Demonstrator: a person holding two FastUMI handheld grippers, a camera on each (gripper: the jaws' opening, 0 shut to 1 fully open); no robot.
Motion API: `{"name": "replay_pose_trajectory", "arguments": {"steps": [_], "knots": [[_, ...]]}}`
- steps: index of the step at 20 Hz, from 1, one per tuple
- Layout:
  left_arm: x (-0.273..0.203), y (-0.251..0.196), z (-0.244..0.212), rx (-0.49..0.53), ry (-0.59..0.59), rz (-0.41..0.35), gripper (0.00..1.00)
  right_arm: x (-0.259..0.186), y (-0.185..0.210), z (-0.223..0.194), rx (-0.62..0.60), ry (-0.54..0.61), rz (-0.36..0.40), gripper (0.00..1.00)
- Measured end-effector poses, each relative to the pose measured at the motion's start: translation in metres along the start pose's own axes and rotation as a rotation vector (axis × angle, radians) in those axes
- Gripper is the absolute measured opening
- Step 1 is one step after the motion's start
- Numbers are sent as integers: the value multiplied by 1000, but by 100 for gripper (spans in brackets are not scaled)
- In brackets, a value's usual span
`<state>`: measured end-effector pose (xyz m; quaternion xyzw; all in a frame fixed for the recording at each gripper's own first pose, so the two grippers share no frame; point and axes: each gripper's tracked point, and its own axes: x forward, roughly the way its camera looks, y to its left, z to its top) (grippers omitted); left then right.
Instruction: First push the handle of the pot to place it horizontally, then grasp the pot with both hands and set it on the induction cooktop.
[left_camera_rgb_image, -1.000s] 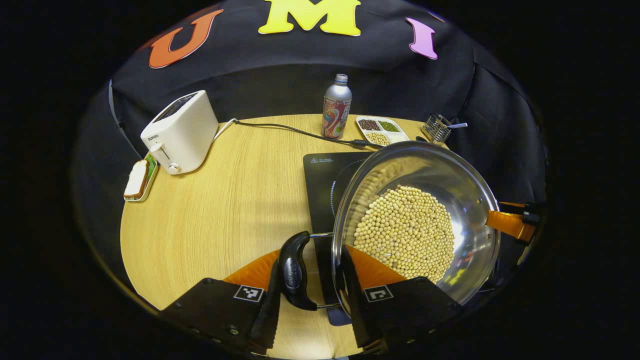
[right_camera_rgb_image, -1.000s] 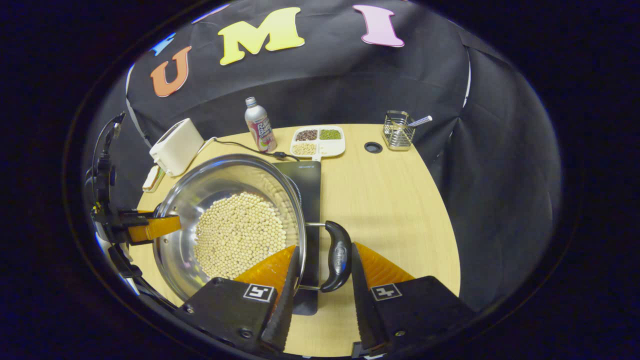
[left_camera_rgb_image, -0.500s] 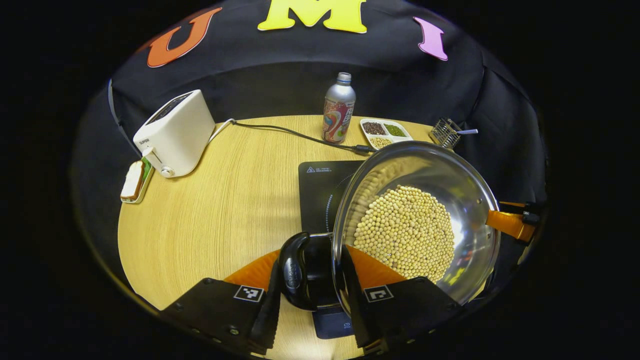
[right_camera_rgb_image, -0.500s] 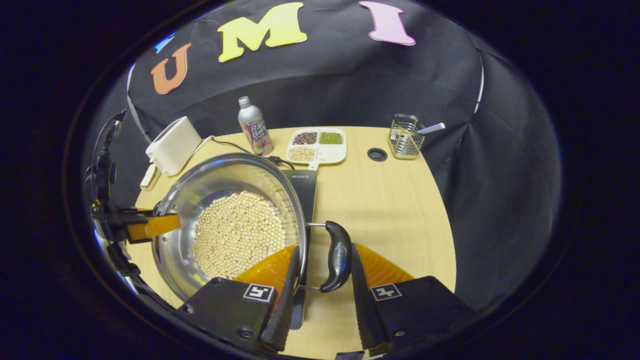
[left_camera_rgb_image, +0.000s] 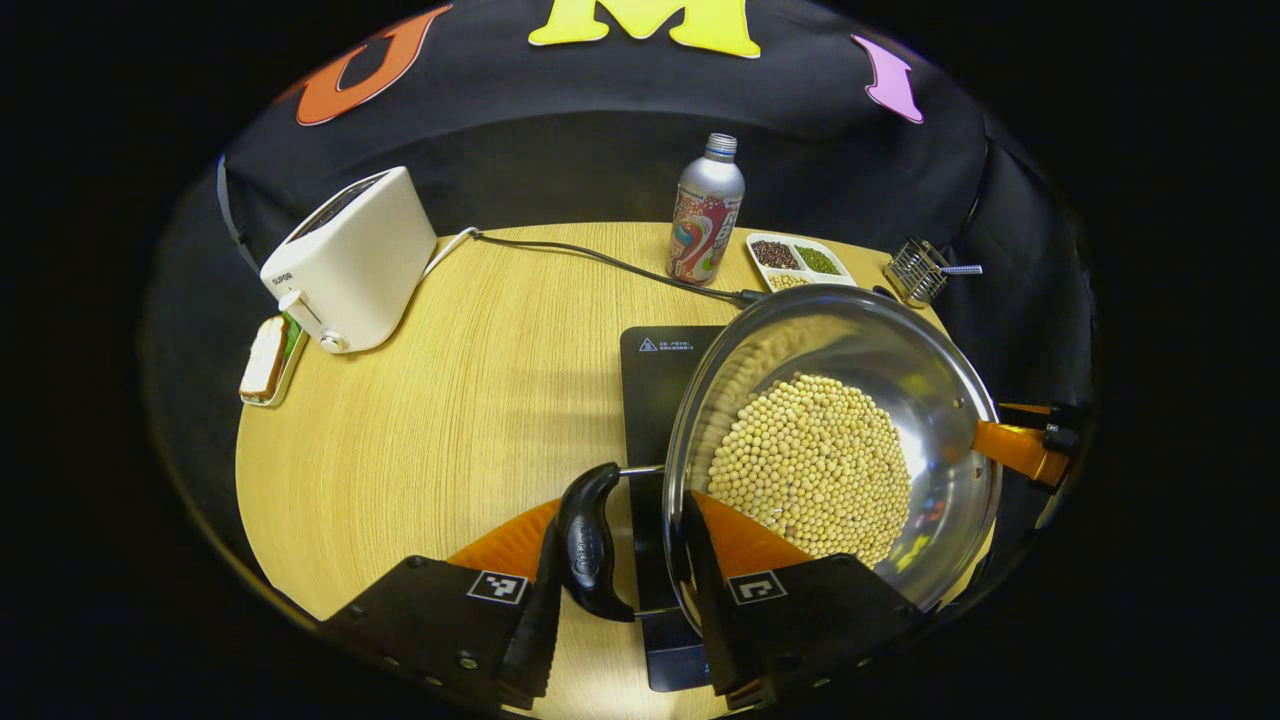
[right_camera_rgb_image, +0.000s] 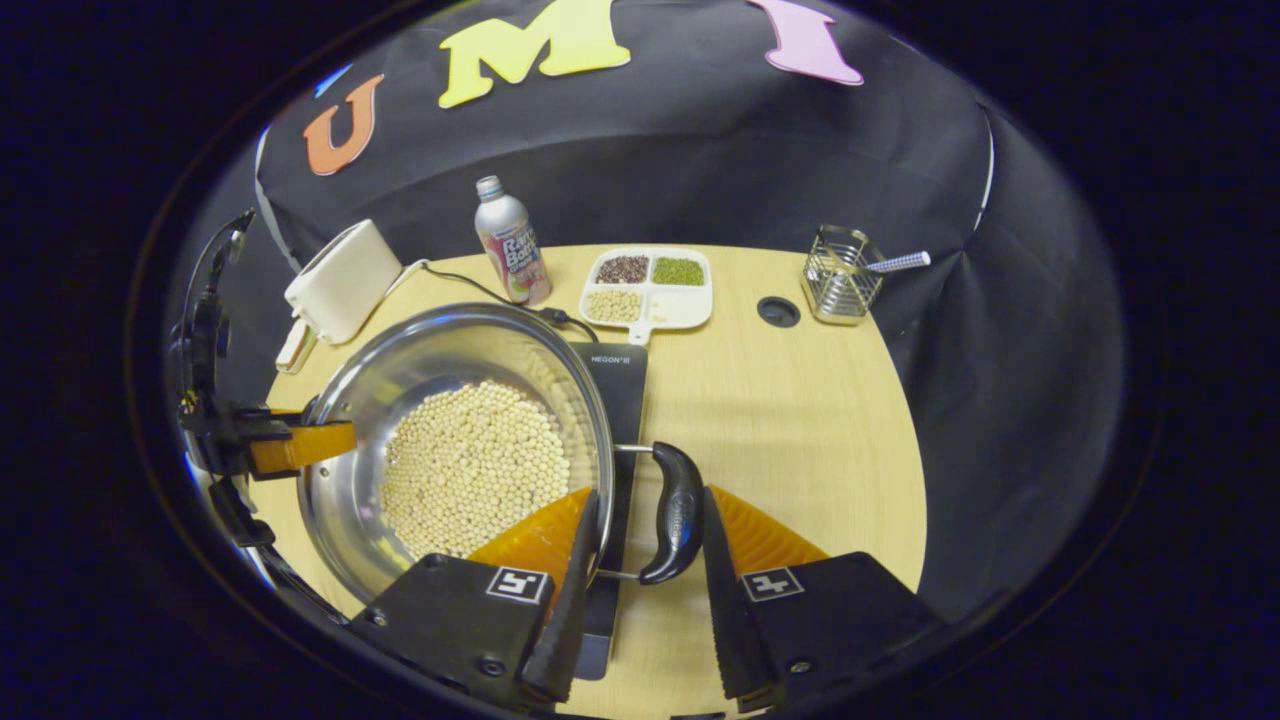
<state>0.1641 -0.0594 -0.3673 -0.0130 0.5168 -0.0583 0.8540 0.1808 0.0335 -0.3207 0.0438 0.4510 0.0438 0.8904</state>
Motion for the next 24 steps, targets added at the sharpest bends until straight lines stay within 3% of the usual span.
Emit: {"name": "replay_pose_trajectory", "arguments": {"steps": [17, 18, 20, 21, 23, 24], "knots": [[1, 2, -2, -10, -51, -2, 58, 10, -3, 3, -5, -76, 17, 55], [1, 2, -2, -11, -51, -3, 68, 9, -2, 4, -7, -79, 16, 55], [1, 2, -3, -13, -52, -5, 68, 9, -4, 5, -21, -82, 21, 56], [1, 2, -2, -14, -53, -5, 59, 11, -3, 6, -24, -84, 20, 59], [0, 3, -3, -8, -58, -3, 72, 13, -4, 8, -38, -95, 21, 59], [0, 3, -5, 0, -54, 1, 63, 10, -6, 10, -40, -101, 18, 60]]}}
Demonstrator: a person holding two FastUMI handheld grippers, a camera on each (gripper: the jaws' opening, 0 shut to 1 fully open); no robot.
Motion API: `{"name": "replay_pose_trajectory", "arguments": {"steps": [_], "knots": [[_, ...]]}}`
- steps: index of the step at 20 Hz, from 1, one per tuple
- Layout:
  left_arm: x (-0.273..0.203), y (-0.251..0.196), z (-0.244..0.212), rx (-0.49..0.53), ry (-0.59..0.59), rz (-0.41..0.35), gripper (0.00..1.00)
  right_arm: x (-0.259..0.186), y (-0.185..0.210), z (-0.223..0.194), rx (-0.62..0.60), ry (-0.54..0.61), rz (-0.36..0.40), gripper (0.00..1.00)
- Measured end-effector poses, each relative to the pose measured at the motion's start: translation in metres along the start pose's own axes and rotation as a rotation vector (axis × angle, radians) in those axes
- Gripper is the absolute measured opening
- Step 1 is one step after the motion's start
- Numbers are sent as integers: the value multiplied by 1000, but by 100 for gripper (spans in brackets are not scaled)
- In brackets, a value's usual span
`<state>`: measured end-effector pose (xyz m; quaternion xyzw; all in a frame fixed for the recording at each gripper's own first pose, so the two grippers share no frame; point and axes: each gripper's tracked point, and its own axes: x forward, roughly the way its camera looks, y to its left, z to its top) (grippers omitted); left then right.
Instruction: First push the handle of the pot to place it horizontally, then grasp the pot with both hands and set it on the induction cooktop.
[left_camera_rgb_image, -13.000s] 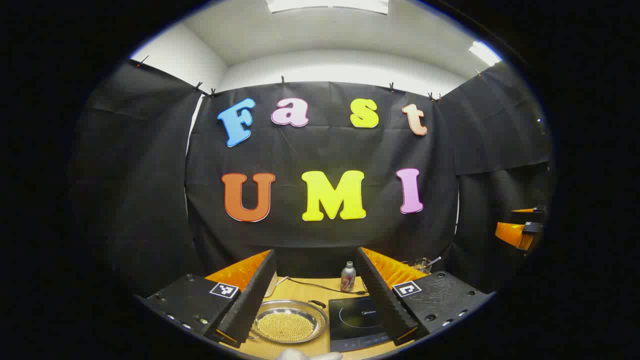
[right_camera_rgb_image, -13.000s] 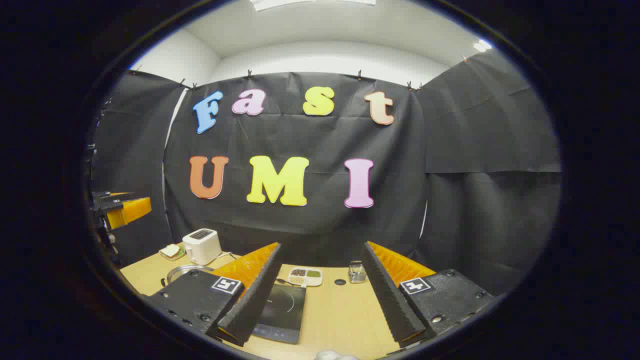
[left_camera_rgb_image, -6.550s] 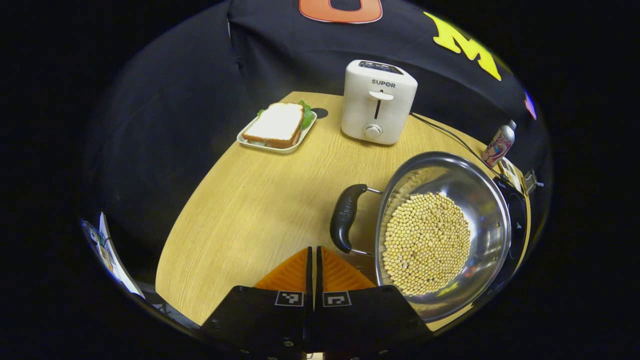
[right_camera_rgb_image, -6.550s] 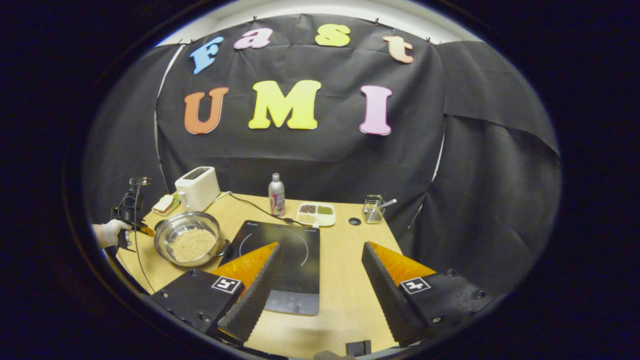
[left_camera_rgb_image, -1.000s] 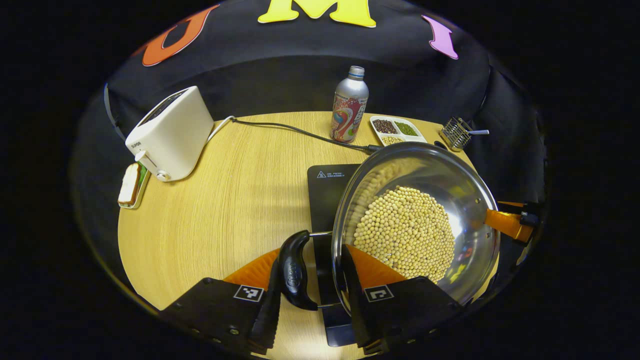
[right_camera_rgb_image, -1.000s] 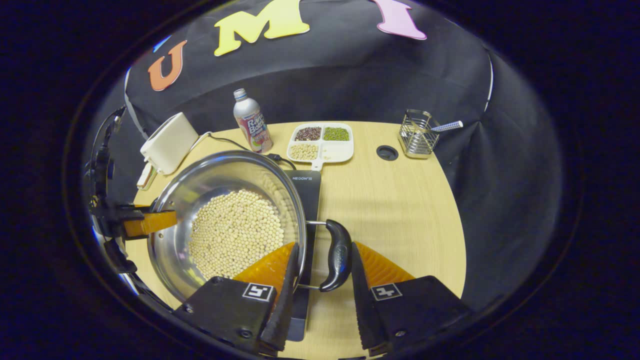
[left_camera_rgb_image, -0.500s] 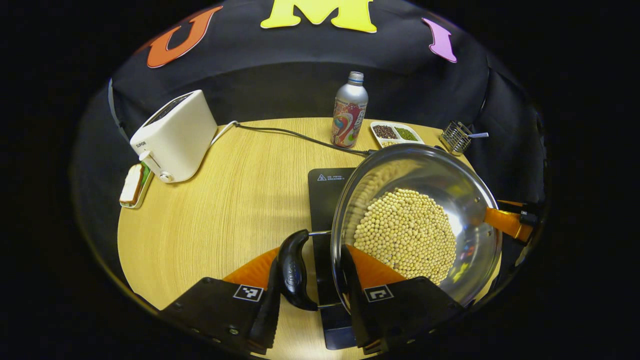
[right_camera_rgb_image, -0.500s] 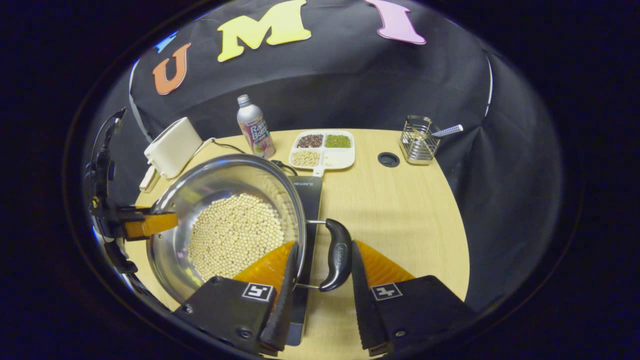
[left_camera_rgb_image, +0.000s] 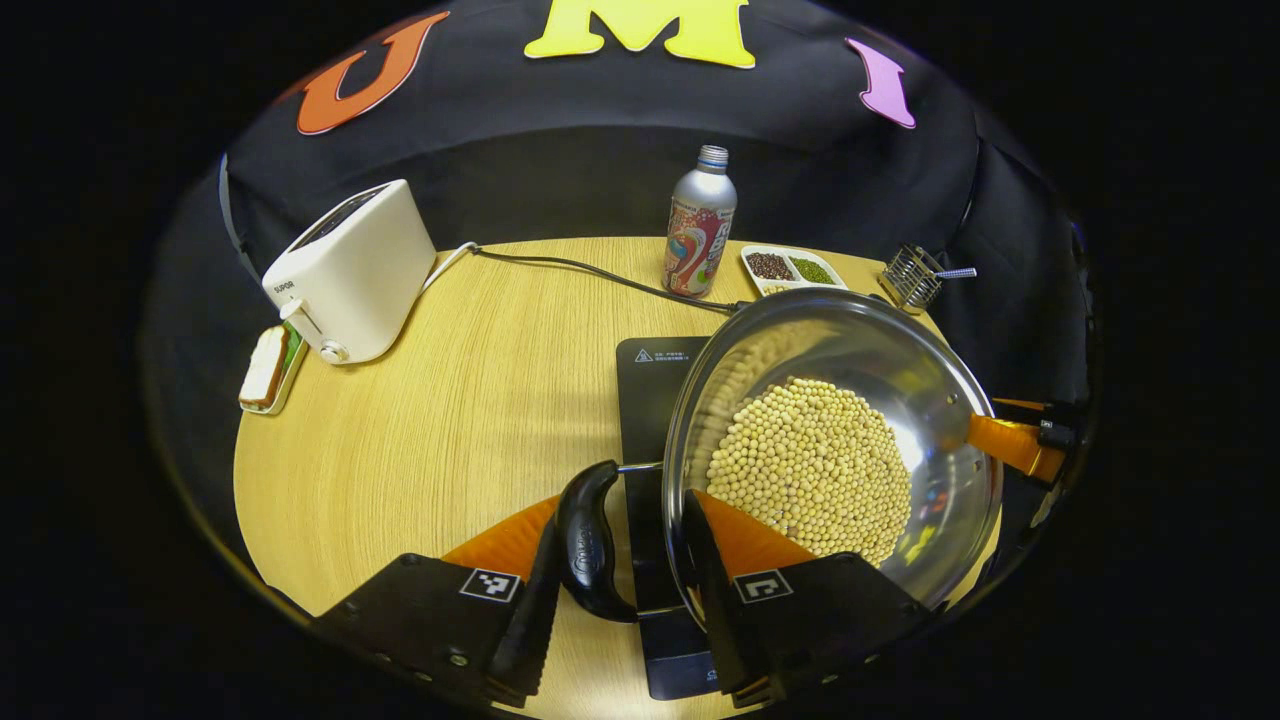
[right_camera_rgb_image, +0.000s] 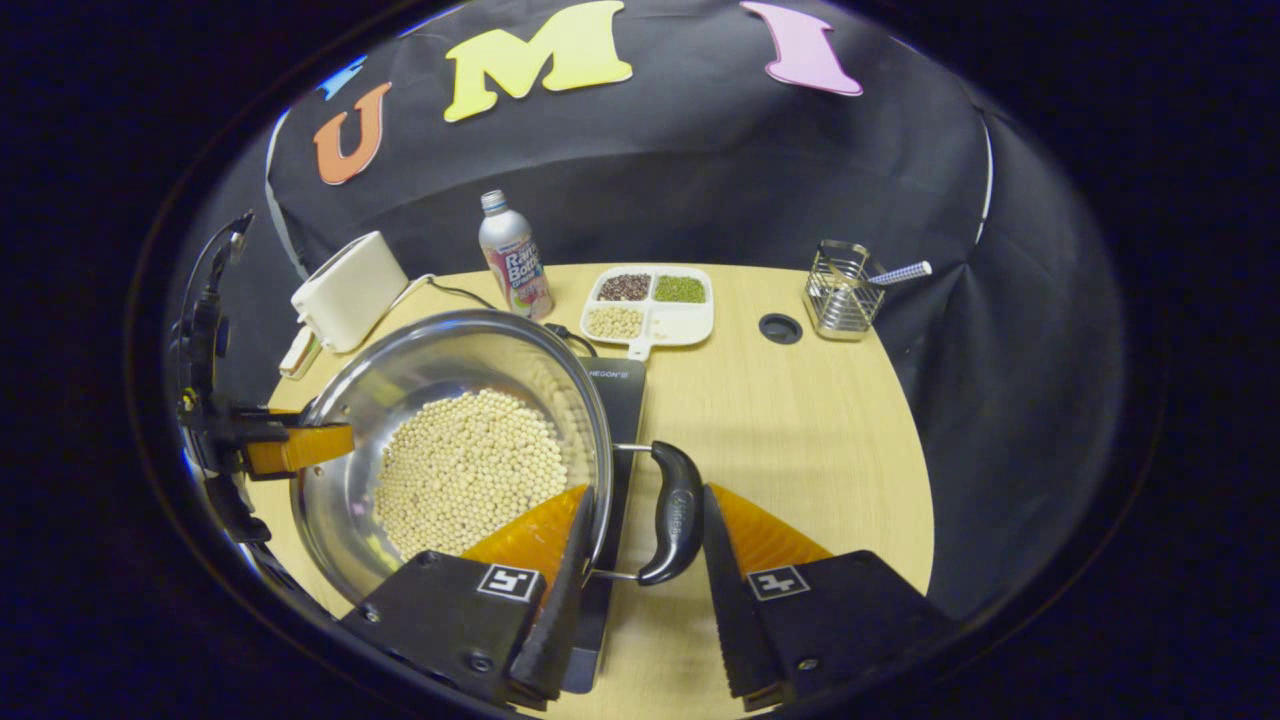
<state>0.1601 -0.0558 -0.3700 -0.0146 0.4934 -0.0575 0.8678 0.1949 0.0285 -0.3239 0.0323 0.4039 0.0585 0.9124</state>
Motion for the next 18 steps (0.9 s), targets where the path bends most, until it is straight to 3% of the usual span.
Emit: {"name": "replay_pose_trajectory", "arguments": {"steps": [1, 3, 4, 5, 7, 9, 12, 18], "knots": [[-2, 2, -2, 13, 5, 7, 66, 1, -2, 1, -10, -6, -5, 63], [-8, 6, 4, 37, -38, 28, 88, -11, -3, 15, -32, -65, -31, 69], [-14, 7, 7, 51, -67, 40, 85, -20, -2, 20, -58, -89, -41, 72], [-23, 11, 11, 65, -101, 61, 98, -28, 4, 25, -82, -115, -37, 70], [-36, 11, 20, 66, -173, 76, 98, -46, 13, 32, -111, -178, -44, 78], [-48, 4, 20, 55, -203, 54, 100, -56, 23, 33, -132, -224, -47, 79], [-61, 7, 17, 72, -234, 66, 98, -59, 36, 20, -142, -209, -52, 100], [-82, 5, 15, 63, -272, 46, 98, -75, 53, 12, -131, -228, -58, 100]]}}
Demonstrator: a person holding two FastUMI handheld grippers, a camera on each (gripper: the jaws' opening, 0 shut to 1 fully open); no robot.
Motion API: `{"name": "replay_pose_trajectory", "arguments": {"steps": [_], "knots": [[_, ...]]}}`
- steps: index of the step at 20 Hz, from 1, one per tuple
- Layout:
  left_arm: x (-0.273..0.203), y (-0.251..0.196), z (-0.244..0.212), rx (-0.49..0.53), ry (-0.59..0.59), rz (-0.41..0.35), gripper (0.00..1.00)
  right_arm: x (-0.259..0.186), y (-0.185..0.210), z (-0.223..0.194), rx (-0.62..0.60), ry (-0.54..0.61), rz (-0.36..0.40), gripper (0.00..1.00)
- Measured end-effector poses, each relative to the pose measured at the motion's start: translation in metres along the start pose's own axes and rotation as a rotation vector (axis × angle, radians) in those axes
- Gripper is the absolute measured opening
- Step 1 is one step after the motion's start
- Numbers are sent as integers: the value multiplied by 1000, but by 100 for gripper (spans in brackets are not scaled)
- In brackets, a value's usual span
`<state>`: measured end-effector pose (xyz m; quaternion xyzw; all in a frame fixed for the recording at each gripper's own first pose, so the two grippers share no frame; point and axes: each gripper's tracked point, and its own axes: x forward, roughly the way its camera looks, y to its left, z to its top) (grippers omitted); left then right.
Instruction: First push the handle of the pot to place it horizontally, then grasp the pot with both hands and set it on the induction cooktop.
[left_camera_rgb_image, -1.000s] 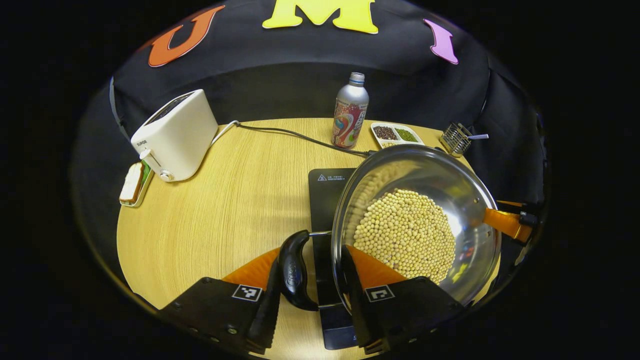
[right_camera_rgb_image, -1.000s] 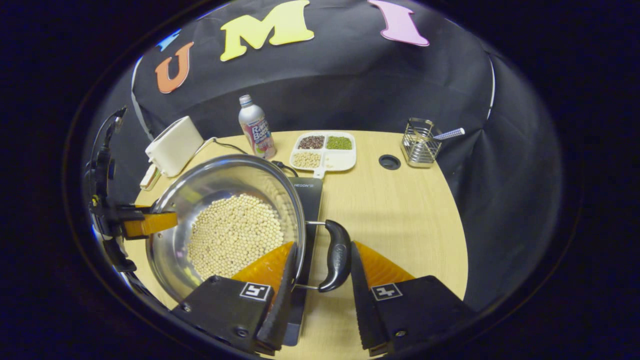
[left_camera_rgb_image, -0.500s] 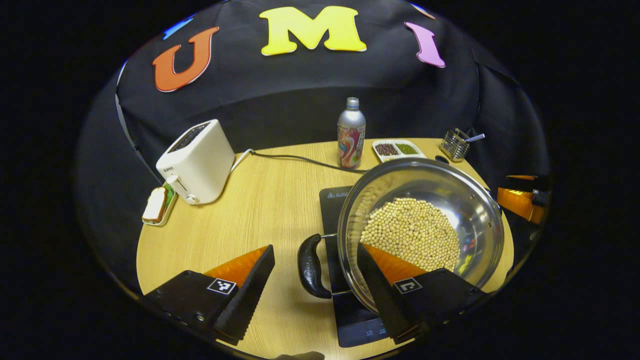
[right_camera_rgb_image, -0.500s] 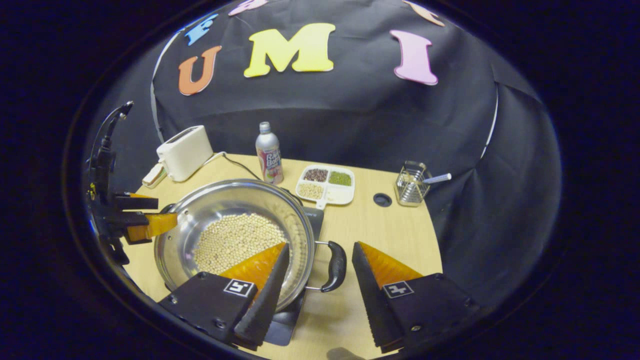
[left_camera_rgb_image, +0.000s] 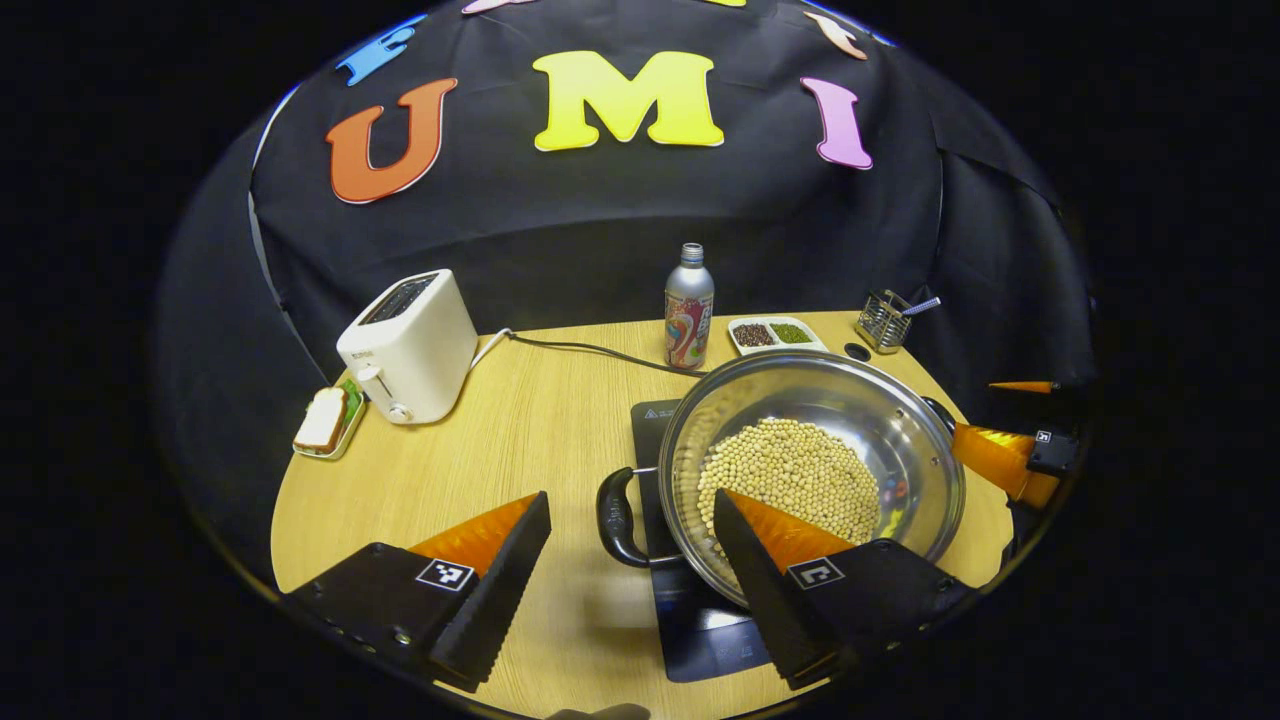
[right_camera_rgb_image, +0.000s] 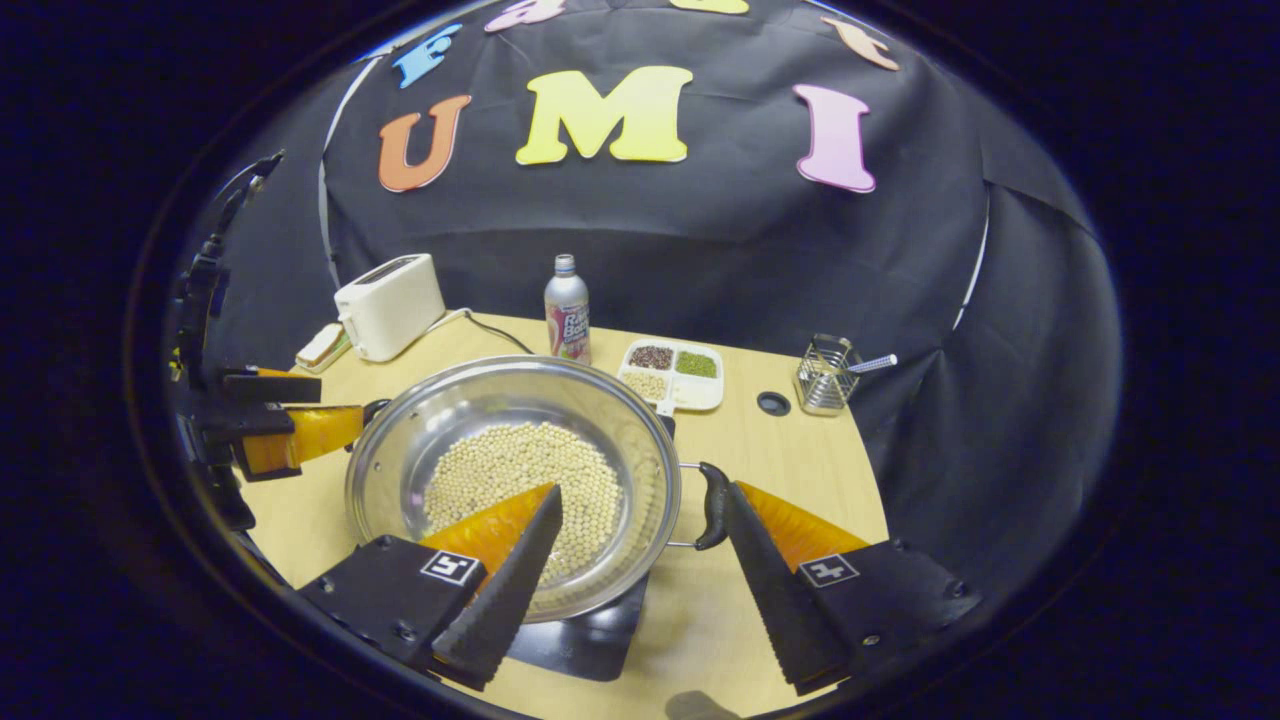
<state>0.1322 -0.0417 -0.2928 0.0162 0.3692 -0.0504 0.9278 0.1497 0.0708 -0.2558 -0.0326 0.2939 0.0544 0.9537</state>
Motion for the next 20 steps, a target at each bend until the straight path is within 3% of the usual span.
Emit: {"name": "replay_pose_trajectory", "arguments": {"steps": [7, 15, 20], "knots": [[-37, -6, 27, -10, -81, -42, 98, -51, 25, 44, -26, -117, 0, 100], [-141, -3, 116, -16, -330, -86, 98, -160, 74, 141, -40, -367, 57, 100], [-206, 8, 147, 1, -480, -83, 98, -228, 98, 186, -18, -516, 98, 100]]}}
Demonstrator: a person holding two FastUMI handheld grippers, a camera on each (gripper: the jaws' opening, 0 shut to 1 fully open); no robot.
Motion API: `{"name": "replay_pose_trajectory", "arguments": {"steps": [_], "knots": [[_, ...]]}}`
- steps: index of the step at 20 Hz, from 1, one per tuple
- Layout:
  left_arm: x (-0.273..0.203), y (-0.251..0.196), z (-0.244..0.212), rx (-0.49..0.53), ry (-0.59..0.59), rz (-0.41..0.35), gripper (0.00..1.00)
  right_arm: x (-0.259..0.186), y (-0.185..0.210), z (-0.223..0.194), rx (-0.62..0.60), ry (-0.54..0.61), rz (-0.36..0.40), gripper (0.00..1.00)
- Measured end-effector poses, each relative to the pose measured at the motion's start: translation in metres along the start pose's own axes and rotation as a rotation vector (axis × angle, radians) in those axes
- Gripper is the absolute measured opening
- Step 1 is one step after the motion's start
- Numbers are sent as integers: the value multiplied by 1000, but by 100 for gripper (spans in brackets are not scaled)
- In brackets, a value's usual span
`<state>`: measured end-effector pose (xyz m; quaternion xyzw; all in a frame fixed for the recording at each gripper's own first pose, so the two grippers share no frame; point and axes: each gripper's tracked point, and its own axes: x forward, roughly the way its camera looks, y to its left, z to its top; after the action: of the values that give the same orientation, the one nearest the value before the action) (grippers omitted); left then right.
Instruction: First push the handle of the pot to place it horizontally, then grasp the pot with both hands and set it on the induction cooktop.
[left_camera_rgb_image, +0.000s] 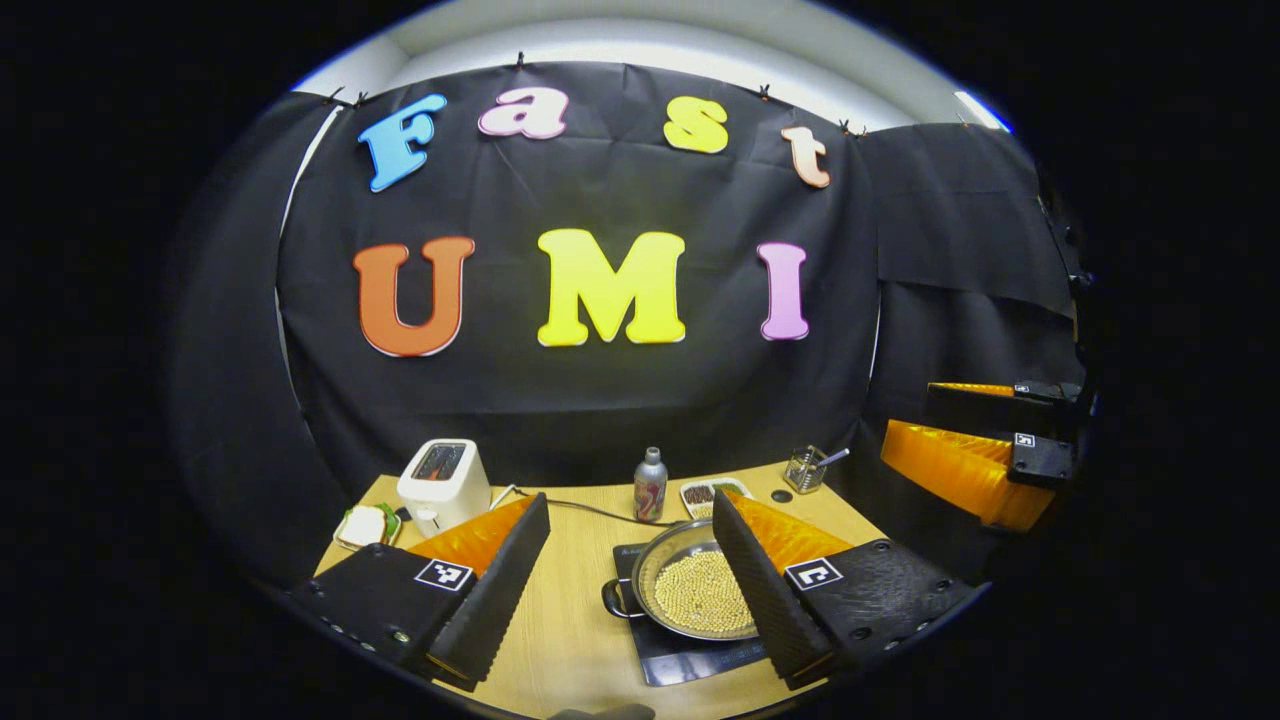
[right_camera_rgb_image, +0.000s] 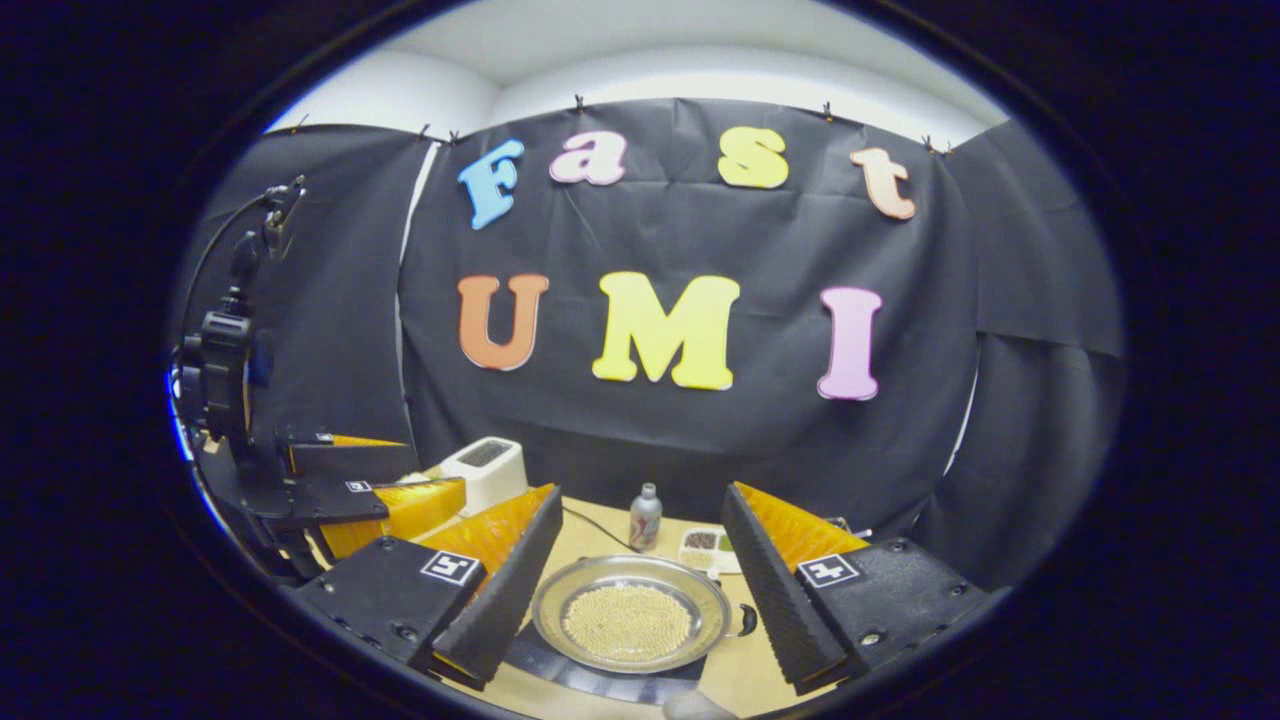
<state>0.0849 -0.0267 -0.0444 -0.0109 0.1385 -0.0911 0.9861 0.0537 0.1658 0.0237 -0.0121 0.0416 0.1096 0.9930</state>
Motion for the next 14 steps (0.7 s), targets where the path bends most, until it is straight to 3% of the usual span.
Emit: {"name": "replay_pose_trajectory", "arguments": {"steps": [6, 14], "knots": [[-47, 19, 44, -6, -126, 35, 98, -41, -1, 45, 66, -110, -36, 100], [-96, 59, 59, -20, -200, 129, 97, -63, -32, 62, 95, -167, -146, 100]]}}
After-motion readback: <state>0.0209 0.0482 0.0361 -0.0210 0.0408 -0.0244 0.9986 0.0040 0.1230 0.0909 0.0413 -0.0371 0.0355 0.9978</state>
